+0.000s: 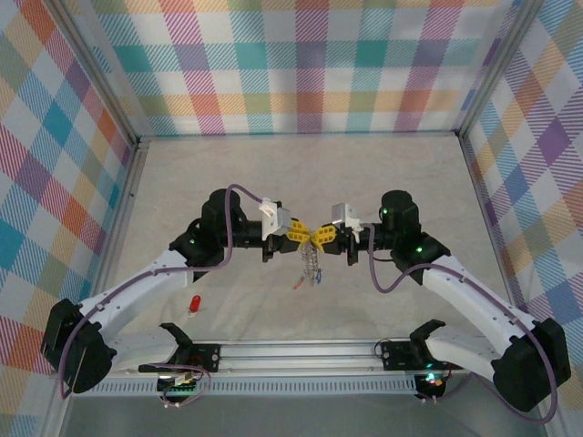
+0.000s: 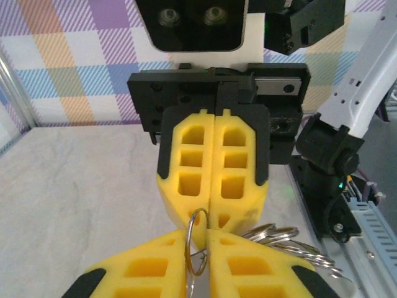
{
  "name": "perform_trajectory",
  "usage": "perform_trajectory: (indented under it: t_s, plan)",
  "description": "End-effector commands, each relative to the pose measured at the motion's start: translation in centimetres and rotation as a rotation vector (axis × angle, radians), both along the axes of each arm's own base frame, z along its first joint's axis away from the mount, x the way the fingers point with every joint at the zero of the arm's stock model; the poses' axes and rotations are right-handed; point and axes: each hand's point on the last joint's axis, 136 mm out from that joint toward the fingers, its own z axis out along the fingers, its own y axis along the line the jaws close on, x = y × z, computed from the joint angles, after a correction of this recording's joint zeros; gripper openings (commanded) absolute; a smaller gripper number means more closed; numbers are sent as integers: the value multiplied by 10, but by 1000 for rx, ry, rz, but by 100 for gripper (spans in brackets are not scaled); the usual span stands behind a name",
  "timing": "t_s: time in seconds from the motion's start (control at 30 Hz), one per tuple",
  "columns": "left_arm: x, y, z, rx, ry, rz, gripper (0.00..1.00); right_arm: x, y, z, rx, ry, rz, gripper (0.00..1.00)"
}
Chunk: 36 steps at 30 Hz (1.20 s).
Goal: Put the keys on the keyring
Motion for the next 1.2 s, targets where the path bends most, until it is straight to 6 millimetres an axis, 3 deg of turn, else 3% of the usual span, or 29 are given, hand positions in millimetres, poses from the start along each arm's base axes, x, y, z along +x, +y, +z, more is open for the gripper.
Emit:
perform_trajectory:
  t_s: [0.0, 0.23, 0.5, 0.53, 0.6, 0.8, 1.17]
  plan:
    - [-2, 3, 7, 48, -49, 3, 10, -7, 0, 15, -4, -63, 33, 0]
    - [-3, 3, -2, 115, -37, -21, 0, -3, 1, 5, -55, -36, 35, 0]
    - [-4, 1, -7, 137, -29, -35, 0, -3, 4, 5, -27, -29, 52, 0]
    - [-3, 1, -3, 122, -35, -25, 0, -3, 4, 5, -21, -24, 51, 0]
    - [-2, 2, 5, 83, -39, -14, 0, -4, 5, 4, -5, -18, 55, 12]
    - [-6, 4, 23, -2, -30, -16, 0, -4, 7, 13, 68, 1, 48, 18]
    - [0, 3, 50, -185, -11, 26, 0, -2, 9, 21, 133, 7, 51, 16]
